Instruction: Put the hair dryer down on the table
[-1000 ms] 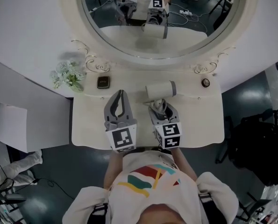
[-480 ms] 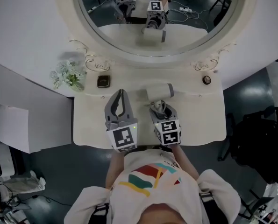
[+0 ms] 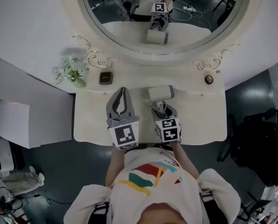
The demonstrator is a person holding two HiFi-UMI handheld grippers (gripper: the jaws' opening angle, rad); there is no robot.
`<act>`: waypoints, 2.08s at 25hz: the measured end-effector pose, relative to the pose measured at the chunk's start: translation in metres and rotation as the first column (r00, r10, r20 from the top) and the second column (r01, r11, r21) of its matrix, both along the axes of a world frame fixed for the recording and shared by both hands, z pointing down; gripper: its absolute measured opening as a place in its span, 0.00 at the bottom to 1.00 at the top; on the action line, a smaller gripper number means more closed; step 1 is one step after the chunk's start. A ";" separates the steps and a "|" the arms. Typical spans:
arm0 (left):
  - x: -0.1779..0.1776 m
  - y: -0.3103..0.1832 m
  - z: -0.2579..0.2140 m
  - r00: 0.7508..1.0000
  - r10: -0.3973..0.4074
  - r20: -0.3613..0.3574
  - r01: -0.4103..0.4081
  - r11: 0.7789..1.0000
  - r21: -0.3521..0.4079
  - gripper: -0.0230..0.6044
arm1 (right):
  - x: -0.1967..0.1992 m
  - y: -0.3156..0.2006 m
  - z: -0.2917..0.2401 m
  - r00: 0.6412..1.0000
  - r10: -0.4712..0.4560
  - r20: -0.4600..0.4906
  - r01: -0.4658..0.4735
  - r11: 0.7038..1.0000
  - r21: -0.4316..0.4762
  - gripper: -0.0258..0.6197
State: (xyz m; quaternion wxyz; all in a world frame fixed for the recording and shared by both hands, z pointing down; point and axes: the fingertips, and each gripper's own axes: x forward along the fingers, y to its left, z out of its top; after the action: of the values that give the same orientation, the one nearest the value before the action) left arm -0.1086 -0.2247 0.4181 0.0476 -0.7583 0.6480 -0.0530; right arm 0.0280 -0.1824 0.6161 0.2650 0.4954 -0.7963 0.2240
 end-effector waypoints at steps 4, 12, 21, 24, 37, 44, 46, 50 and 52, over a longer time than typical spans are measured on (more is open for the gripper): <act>0.001 0.002 0.001 1.000 -0.002 0.008 0.002 1.000 -0.005 0.05 | -0.001 0.004 0.008 1.000 -0.014 -0.017 0.013 1.000 -0.008 0.36; -0.005 0.003 0.005 1.000 -0.014 0.007 0.014 1.000 -0.013 0.05 | -0.007 0.011 0.020 1.000 -0.023 0.003 0.023 0.999 -0.049 0.36; -0.007 0.003 0.006 1.000 -0.018 0.022 0.018 1.000 -0.017 0.05 | -0.003 0.018 0.045 1.000 -0.013 -0.003 0.013 0.993 -0.120 0.36; -0.010 0.001 0.007 0.999 -0.028 0.018 0.029 0.999 -0.021 0.05 | -0.002 0.020 0.050 1.000 -0.007 0.001 0.007 0.990 -0.138 0.36; -0.007 -0.001 0.011 0.999 -0.039 0.029 0.040 0.999 -0.031 0.05 | 0.003 0.019 0.067 1.000 -0.004 -0.001 0.004 0.985 -0.170 0.36; 0.001 -0.003 0.010 0.999 -0.034 0.033 0.035 0.999 -0.032 0.05 | 0.002 0.019 0.073 0.999 -0.028 0.028 0.033 0.980 -0.195 0.38; 0.004 -0.003 0.011 0.999 -0.029 0.034 0.030 0.999 -0.032 0.05 | 0.002 0.019 0.075 0.999 -0.027 0.034 0.033 0.977 -0.209 0.40; 0.007 -0.003 0.012 0.999 -0.024 0.038 0.025 0.999 -0.036 0.05 | 0.001 0.019 0.076 0.998 -0.035 0.043 0.044 0.975 -0.219 0.41; 0.008 -0.004 0.012 0.999 -0.023 0.037 0.025 0.999 -0.037 0.05 | 0.001 0.019 0.076 0.998 -0.035 0.049 0.045 0.974 -0.222 0.41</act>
State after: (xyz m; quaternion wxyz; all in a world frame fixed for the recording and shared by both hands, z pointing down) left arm -0.1007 -0.2285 0.4304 0.0448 -0.7501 0.6550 -0.0796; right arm 0.0286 -0.1630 0.6924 0.3058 0.4412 -0.7817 0.3176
